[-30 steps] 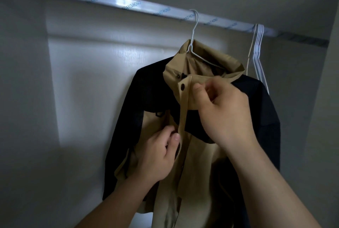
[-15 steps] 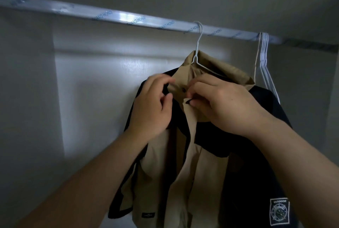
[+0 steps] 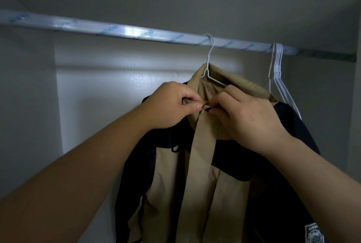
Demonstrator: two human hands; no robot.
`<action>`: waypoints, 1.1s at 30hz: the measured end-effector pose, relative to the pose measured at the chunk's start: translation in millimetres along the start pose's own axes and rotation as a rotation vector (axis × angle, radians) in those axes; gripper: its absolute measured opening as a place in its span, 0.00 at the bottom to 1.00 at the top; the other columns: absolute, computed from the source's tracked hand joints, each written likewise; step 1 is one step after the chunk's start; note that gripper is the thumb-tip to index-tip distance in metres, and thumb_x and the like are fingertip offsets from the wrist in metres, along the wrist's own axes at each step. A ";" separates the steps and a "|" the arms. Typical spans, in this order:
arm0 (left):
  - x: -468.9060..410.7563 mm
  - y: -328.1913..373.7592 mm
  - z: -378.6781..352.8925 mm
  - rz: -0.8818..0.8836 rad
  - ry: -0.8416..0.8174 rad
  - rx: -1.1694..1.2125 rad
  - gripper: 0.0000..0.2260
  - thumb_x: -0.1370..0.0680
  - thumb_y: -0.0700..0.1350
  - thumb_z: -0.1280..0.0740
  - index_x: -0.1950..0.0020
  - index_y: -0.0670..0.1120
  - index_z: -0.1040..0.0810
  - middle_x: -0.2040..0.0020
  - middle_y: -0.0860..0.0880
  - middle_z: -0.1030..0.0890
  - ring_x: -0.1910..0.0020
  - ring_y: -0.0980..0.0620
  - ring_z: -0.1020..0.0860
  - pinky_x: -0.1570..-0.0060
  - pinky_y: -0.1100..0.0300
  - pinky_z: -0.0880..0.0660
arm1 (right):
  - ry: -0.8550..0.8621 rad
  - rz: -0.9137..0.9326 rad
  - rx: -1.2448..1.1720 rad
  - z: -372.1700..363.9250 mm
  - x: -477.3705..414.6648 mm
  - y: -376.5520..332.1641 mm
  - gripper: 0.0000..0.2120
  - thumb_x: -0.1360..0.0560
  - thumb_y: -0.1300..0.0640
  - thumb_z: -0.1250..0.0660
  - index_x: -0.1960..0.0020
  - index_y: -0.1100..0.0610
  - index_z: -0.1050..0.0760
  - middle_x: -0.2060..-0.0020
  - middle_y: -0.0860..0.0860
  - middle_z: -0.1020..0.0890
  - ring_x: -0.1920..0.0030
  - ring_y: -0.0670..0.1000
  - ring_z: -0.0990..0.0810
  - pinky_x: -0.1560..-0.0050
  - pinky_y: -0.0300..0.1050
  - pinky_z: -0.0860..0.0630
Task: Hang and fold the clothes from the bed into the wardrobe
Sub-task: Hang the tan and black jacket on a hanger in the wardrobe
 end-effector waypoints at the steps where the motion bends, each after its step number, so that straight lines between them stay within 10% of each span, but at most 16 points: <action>1: 0.4 0.6 -2.2 0.012 0.000 0.028 0.03 0.24 0.43 0.27 0.53 0.51 0.14 0.62 0.63 0.18 0.67 0.64 0.22 0.64 0.72 0.29 | 0.023 0.013 0.001 0.1 2.4 1.4 0.09 0.18 0.51 0.37 0.47 0.55 0.22 0.53 0.51 0.22 0.61 0.54 0.21 0.73 0.51 0.27; 5: 5.4 1.3 -9.4 0.051 -0.018 0.134 0.07 0.22 0.43 0.28 0.55 0.56 0.16 0.61 0.57 0.17 0.72 0.56 0.21 0.64 0.60 0.23 | 0.112 0.060 0.048 -0.5 12.6 4.1 0.13 0.16 0.51 0.39 0.51 0.59 0.22 0.55 0.53 0.21 0.64 0.55 0.22 0.75 0.51 0.29; 33: 13.6 4.5 -10.8 0.046 0.000 0.179 0.05 0.22 0.42 0.29 0.50 0.51 0.15 0.60 0.55 0.19 0.69 0.57 0.20 0.63 0.65 0.24 | 0.104 0.158 0.112 1.9 15.4 -2.4 0.03 0.21 0.59 0.32 0.49 0.57 0.20 0.53 0.53 0.20 0.66 0.54 0.23 0.77 0.47 0.32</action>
Point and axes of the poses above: each hand's wrist, its own x-axis away from the middle knuckle, its own z-axis out of the back of the hand, y = z × x, the point moved 7 cm from there along -x, towards the middle knuckle
